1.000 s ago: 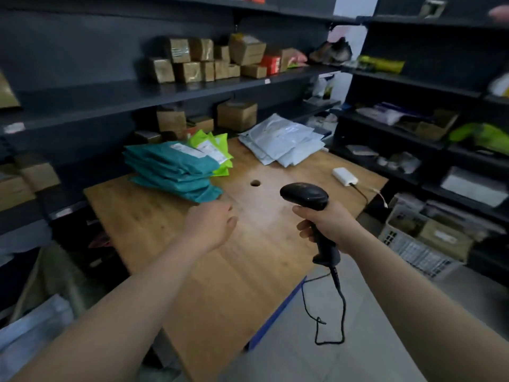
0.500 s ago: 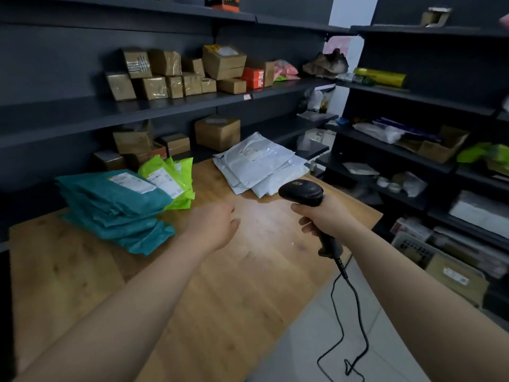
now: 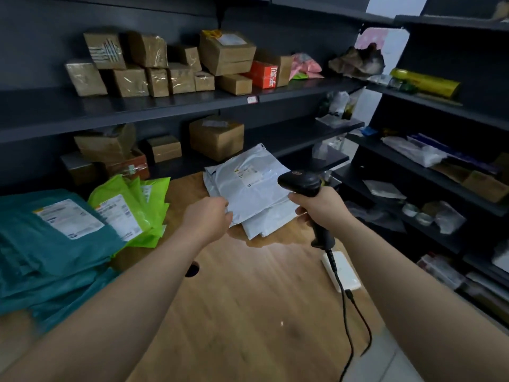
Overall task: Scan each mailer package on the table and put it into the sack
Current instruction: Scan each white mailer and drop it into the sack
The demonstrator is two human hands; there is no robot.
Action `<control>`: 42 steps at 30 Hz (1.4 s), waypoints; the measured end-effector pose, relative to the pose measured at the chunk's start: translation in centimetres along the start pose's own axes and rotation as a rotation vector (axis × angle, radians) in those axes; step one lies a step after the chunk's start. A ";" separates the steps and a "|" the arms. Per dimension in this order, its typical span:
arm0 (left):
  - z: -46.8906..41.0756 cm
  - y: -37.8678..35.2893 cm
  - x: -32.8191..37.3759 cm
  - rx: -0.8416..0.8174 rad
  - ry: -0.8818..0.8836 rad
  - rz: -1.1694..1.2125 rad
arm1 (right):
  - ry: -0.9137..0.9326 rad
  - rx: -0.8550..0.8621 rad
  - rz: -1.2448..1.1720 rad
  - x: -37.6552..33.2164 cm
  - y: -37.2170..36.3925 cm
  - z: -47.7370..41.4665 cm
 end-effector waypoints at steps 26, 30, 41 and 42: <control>-23.9 -17.2 -2.0 -0.098 0.889 1.158 | -0.094 -0.160 0.128 8.1 -3.6 -28.8; -22.7 -17.8 -2.0 -0.159 0.895 0.988 | -0.158 -0.229 0.122 8.1 -2.9 -26.1; -15.7 -17.4 0.9 -0.169 0.727 1.228 | -0.228 -0.304 0.186 10.9 0.3 -21.5; -14.6 -17.1 1.0 -0.269 0.702 1.250 | -0.228 -0.300 0.155 10.9 0.2 -21.4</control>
Point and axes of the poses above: each hand's wrist, its own z-axis away from the middle knuckle, its own y-axis out of the back of the hand, x = y × z, the point moved 1 cm from there along -z, towards the middle knuckle, and after that the axes turned 2 degrees about y, right-handed, at the moved point
